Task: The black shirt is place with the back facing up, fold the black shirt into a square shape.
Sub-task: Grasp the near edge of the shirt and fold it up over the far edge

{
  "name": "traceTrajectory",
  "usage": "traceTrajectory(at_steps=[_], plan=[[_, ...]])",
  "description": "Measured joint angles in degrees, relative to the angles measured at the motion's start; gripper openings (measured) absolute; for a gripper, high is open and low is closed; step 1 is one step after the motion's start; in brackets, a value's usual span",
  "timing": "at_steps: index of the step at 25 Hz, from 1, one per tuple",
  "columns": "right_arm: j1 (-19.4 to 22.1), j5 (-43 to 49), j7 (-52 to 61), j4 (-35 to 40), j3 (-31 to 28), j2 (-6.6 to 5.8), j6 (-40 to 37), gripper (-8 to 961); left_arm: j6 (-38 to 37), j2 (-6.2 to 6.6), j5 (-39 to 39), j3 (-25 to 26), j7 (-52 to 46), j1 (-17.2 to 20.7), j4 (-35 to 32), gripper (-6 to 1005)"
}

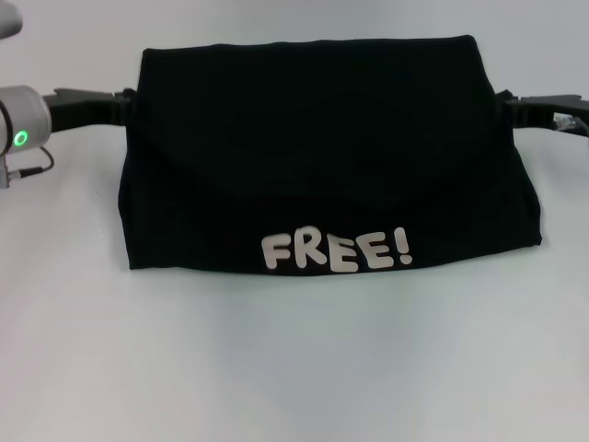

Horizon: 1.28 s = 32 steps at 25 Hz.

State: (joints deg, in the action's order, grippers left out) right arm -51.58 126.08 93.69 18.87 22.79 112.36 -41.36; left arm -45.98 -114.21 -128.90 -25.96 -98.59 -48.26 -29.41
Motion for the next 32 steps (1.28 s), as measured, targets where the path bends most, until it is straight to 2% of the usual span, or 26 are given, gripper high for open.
traceTrajectory(at_steps=[3, 8, 16, 26, 32], plan=[[-1.3, -0.1, 0.0, -0.4, 0.3, 0.64, 3.4, 37, 2.9, -0.2, 0.2, -0.5, 0.1, -1.0, 0.3, 20], [-2.2, -0.1, 0.0, -0.4, 1.0, 1.01, 5.5, 38, 5.4, -0.21, 0.3, -0.6, 0.1, -1.8, 1.1, 19], [-2.1, 0.0, 0.6, -1.2, 1.6, 0.91, 5.8, 40, 5.8, -0.36, 0.1, -0.8, -0.1, -2.6, 2.1, 20], [-1.4, 0.0, 1.5, -1.8, 1.6, 1.85, 6.8, 43, 6.1, -1.23, -0.2, -4.2, -1.7, -2.5, 3.8, 24], [-0.7, -0.4, 1.6, -1.5, 1.6, 2.67, 6.6, 44, 7.2, -1.85, -0.3, -4.2, -1.7, -2.4, 3.8, 134]])
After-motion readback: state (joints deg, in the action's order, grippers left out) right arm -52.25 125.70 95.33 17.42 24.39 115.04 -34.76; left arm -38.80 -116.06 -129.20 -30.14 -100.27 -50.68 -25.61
